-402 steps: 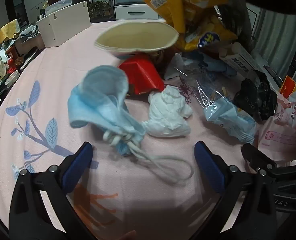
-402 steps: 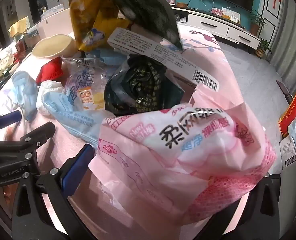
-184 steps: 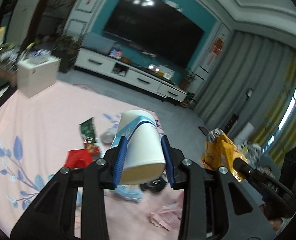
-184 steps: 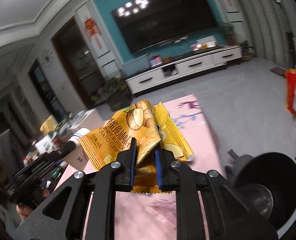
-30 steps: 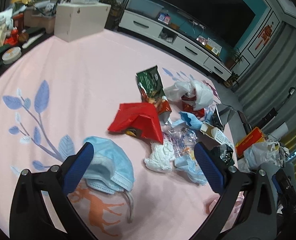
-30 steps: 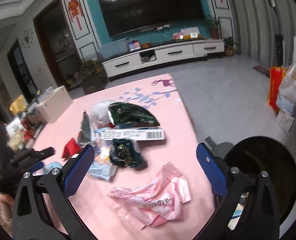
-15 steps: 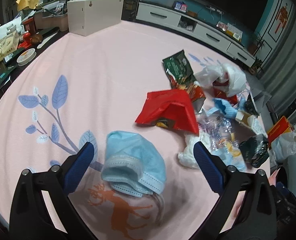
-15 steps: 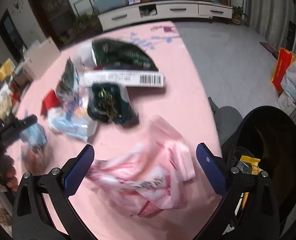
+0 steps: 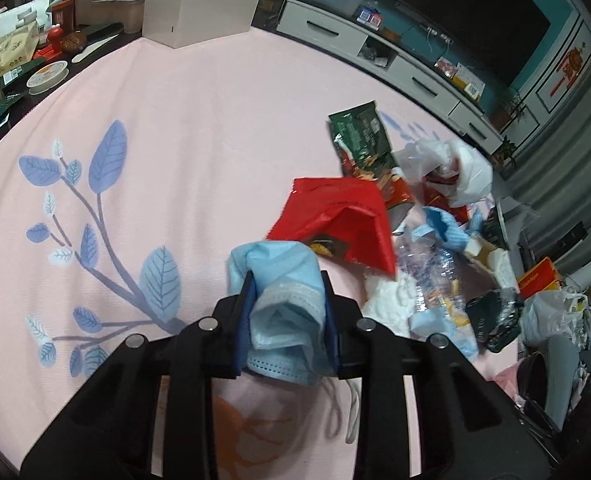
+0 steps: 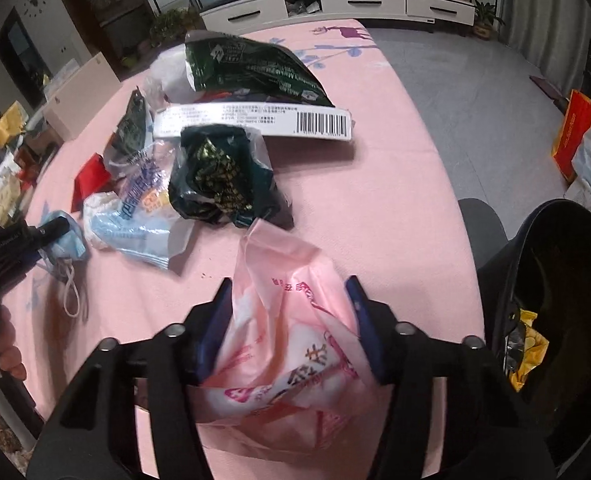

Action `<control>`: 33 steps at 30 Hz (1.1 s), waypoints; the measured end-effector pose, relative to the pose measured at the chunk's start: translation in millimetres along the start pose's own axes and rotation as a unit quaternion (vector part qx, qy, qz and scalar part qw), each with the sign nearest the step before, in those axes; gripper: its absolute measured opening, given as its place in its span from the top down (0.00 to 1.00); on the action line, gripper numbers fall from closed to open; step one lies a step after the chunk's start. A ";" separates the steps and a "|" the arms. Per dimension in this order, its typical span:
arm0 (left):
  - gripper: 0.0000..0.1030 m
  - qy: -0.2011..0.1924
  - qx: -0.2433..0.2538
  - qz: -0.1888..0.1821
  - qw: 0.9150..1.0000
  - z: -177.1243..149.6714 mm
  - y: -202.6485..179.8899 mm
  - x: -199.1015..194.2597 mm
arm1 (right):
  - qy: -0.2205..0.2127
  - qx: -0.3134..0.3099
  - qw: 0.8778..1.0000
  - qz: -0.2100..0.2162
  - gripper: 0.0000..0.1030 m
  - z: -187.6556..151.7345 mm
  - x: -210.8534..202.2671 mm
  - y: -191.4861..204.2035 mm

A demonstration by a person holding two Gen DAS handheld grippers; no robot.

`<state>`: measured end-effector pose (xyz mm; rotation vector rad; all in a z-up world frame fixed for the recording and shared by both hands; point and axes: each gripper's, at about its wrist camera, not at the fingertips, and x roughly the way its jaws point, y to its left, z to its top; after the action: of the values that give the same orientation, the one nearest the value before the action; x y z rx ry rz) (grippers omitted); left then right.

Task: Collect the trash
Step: 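Grasp the blue face mask with the left tool while the right tool grasps the pink bag, then carry the mask and pink bag in both tools over the black bin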

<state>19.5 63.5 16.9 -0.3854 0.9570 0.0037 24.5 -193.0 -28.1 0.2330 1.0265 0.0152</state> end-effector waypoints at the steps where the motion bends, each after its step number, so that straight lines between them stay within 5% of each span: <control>1: 0.71 -0.005 -0.001 -0.011 1.000 0.2 -1.2 -4.2 | -0.003 0.001 1.000 0.001 0.52 0.9 -1.4 0.4; 16: 0.70 -0.074 0.010 -0.098 0.992 -2.4 -31.9 -66.8 | -0.126 0.024 0.991 0.038 0.53 9.5 -82.5 1.3; 19: 0.70 -0.087 0.016 -0.150 0.985 -6.5 -42.9 -88.4 | -0.153 0.025 0.987 0.040 0.53 9.5 -100.7 0.4; 33: 0.70 -0.130 0.113 -0.227 0.958 -40.5 -102.8 -148.0 | -0.261 0.044 0.964 0.034 0.53 -0.1 -173.2 -12.2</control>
<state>-81.2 -20.8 146.8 -0.3756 0.5836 -0.4606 -66.7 -226.0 115.9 0.3322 0.4938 -0.0281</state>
